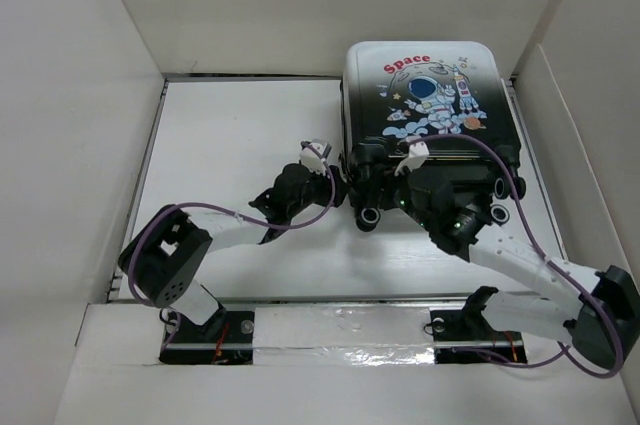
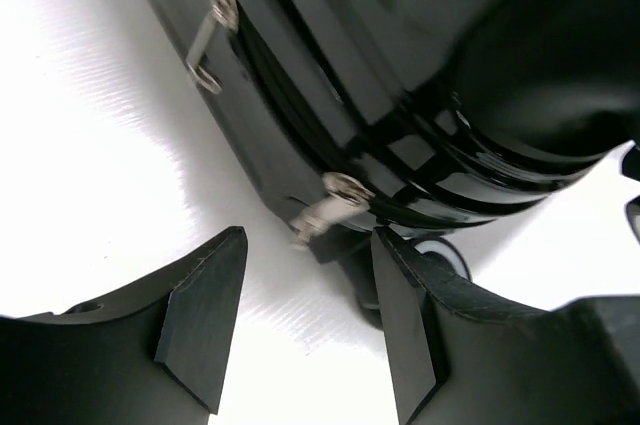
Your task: Pack the luggage
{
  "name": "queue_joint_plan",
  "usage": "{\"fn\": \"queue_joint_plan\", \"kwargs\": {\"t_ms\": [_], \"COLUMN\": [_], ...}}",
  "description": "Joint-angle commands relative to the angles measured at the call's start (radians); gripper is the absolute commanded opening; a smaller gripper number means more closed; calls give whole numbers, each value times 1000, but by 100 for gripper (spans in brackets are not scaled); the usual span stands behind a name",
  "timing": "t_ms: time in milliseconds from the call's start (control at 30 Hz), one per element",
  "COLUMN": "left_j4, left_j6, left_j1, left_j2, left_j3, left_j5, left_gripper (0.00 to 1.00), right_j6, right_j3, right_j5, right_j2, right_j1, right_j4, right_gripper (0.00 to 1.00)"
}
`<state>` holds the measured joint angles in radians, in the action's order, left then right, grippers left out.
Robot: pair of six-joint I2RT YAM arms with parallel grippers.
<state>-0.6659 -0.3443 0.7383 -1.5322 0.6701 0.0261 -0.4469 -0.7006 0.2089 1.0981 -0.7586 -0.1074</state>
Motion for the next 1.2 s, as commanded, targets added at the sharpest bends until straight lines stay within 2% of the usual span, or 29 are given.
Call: {"fn": "queue_joint_plan", "kwargs": {"t_ms": [0, 167, 267, 400, 567, 767, 867, 900, 1033, 1067, 1100, 1167], "left_j4": [-41, -29, -14, -29, -11, 28, 34, 34, -15, -35, -40, -38], "left_j6": [11, 18, 45, 62, 90, 102, 120, 125, 131, 131, 134, 145], "left_j1": [-8, -8, 35, 59, 59, 59, 59, 59, 59, 59, 59, 59], "left_j2": [66, 135, 147, 126, 46, 0, -19, -26, -69, -78, -86, -117], "left_j3": [6, -29, -32, -27, 6, 81, 108, 115, 125, 125, 128, 147], "left_j5": [70, 162, 183, 230, 190, 42, -9, -5, 20, 26, 26, 15], "left_gripper": [49, 49, 50, 49, 47, 49, 51, 51, 50, 47, 44, 38], "right_j6": [31, 76, 83, 88, 85, 91, 94, 97, 100, 99, 99, 100], "right_j3": [15, 75, 84, 90, 84, 62, 65, 67, 66, 66, 66, 49], "right_j5": [0, -8, 6, 12, -15, -72, -92, -112, -151, -157, -166, -172], "right_j2": [-122, -337, -441, -497, -491, -491, -492, -489, -455, -436, -423, -396], "right_j1": [13, 22, 31, 42, 42, 42, 42, 42, 42, 42, 42, 42], "right_j4": [-17, 139, 241, 296, 276, 279, 273, 262, 233, 221, 200, 184], "right_gripper": [0, 0, 0, 0, 0, 1, 21, 32, 51, 55, 64, 70]}}
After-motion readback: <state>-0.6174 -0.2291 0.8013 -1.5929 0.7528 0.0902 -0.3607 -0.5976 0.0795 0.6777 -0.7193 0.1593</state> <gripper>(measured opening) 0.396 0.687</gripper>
